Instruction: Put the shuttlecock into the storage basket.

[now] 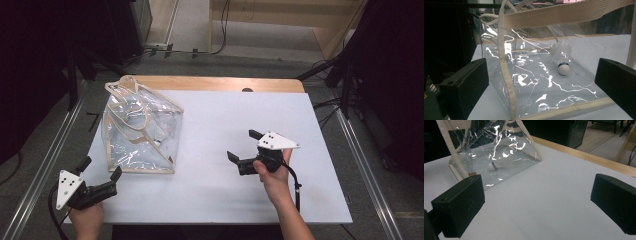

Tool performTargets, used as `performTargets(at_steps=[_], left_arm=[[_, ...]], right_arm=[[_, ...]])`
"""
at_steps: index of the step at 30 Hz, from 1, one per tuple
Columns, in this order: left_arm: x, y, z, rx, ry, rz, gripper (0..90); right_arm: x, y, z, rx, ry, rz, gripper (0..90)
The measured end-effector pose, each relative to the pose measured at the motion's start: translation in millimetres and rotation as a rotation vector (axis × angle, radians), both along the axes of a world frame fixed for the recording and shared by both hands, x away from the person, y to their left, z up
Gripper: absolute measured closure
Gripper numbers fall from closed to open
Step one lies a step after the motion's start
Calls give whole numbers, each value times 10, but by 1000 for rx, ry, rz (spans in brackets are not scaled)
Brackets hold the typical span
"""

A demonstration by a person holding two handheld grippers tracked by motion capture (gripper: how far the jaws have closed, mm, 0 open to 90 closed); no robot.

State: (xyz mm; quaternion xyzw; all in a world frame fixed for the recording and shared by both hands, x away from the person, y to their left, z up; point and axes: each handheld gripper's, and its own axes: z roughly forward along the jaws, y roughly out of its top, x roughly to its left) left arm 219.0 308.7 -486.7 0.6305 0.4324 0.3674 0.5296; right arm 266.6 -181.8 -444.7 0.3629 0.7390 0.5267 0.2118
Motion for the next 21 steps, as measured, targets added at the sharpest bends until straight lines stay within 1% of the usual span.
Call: performTargets(at_steps=[5, 8, 15, 21], left_arm=[[-2, -2, 0, 2, -1, 0, 0], [-3, -1, 0, 7, 1, -1, 0], [-5, -6, -1, 12, 0, 0, 0], [-6, -8, -1, 14, 1, 0, 0]], right_arm=[[-32, -114, -57, -5, 8, -23, 0], [-50, -184, -94, -5, 23, -43, 0], [-85, -346, -169, -7, 23, -78, 0], [-114, -460, -228, -20, 35, -101, 0]])
